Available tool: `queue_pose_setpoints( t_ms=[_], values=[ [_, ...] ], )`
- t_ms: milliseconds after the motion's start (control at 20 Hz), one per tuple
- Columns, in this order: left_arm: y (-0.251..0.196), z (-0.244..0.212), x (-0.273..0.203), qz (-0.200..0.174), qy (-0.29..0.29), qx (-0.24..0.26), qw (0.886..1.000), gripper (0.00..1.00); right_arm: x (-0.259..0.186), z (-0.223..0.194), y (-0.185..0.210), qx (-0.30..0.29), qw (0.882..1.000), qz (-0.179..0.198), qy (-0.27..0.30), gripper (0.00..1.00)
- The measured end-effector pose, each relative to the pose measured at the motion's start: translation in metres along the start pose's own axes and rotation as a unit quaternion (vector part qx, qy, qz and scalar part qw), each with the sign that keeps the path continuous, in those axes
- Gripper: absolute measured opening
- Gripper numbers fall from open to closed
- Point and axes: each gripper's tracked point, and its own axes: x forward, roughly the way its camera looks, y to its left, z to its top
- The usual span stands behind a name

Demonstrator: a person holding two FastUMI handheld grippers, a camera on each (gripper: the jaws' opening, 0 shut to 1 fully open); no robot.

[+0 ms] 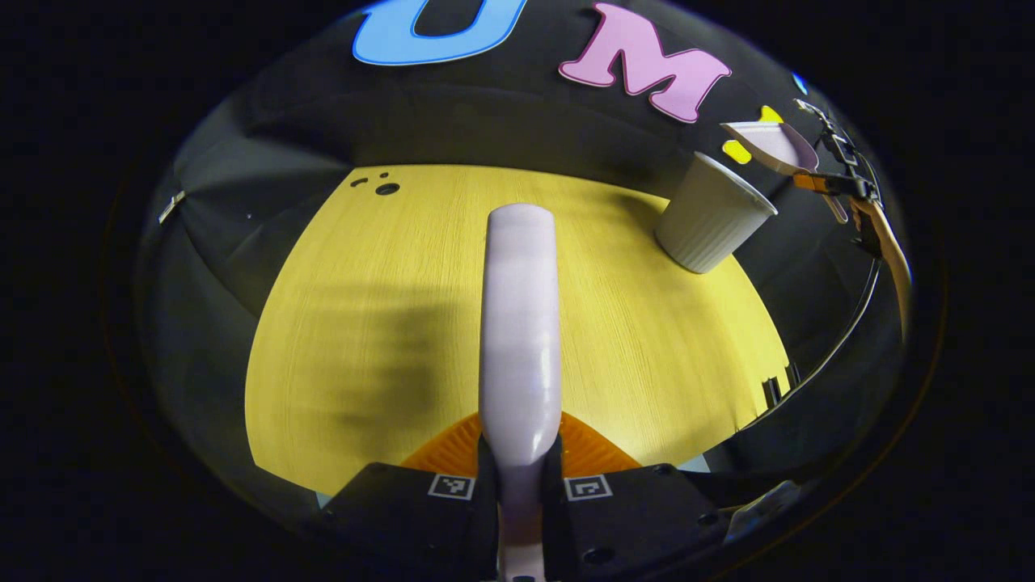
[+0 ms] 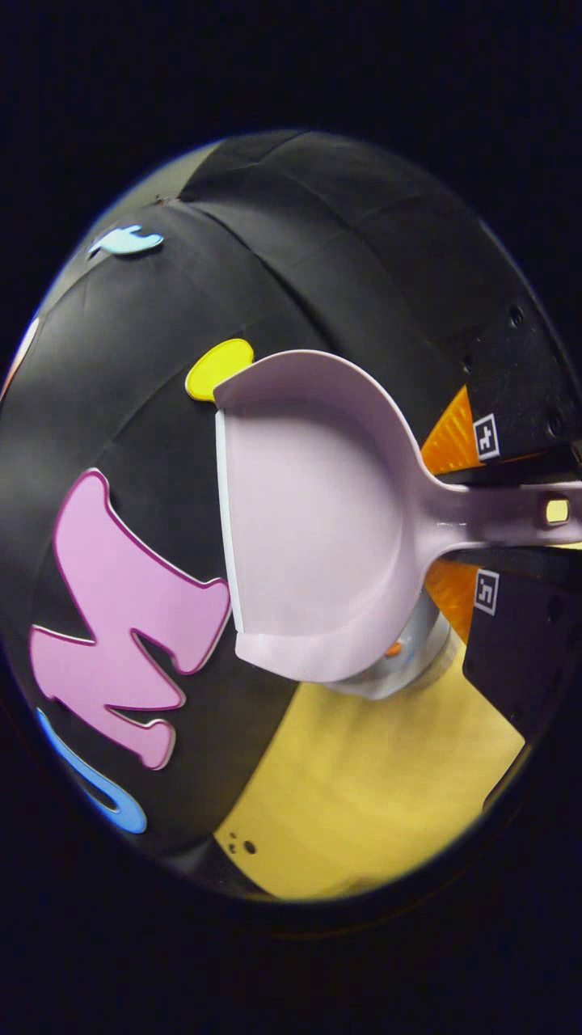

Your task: Pick up the small broom and dustpan from the desktop, sweep the trash into the dustpan with the broom, and then empty the trash into the garbage bin.

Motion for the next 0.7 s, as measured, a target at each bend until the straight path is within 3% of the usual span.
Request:
queue_pose_setpoints(
  t_ms=[250,300,450,650,700],
  values=[
    [-0.003,-0.001,0.001,-0.010,-0.019,-0.002,1.000,0.26,-0.001,0.013,0.015,0.063,0.995,0.075,-0.020,0.31],
    [-0.004,-0.004,0.004,-0.013,-0.020,-0.007,1.000,0.26,0.000,0.011,0.023,0.077,0.992,0.096,-0.017,0.34],
    [-0.003,-0.008,0.014,-0.011,-0.022,-0.016,1.000,0.26,0.002,-0.003,0.037,0.121,0.979,0.161,0.003,0.34],
    [0.003,-0.013,0.037,0.005,-0.012,0.000,1.000,0.26,0.003,-0.028,0.049,0.137,0.964,0.221,0.052,0.37],
    [0.004,-0.012,0.043,0.009,-0.009,0.005,1.000,0.25,0.005,-0.042,0.053,0.136,0.961,0.232,0.066,0.31]
  ],
)
